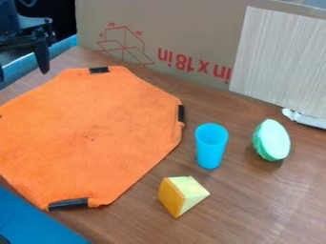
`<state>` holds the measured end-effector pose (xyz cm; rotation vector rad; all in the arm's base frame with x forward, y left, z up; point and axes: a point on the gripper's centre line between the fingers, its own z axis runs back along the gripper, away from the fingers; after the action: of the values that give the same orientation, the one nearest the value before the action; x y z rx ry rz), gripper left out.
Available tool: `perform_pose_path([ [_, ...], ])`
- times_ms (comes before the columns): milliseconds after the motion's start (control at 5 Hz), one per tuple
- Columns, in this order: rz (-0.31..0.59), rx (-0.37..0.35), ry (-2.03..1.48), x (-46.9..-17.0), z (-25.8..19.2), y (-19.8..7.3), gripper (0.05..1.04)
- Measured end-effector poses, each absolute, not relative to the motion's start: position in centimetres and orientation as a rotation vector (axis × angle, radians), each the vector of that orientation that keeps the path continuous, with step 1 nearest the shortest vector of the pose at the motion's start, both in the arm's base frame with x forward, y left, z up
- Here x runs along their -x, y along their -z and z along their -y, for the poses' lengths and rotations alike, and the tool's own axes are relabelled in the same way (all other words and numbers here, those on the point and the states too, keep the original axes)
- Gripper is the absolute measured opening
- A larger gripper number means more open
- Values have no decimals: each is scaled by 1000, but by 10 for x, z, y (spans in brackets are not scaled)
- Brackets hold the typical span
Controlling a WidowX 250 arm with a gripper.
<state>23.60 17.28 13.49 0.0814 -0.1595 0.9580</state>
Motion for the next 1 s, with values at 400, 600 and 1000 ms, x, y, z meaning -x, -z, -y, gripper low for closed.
perform_pose_path([
  [400,89,-41,-902,-229,-161,-117,999],
  [600,128,15,-664,-212,-162,-113,999],
  [1000,404,-94,-420,-203,-117,-101,999],
])
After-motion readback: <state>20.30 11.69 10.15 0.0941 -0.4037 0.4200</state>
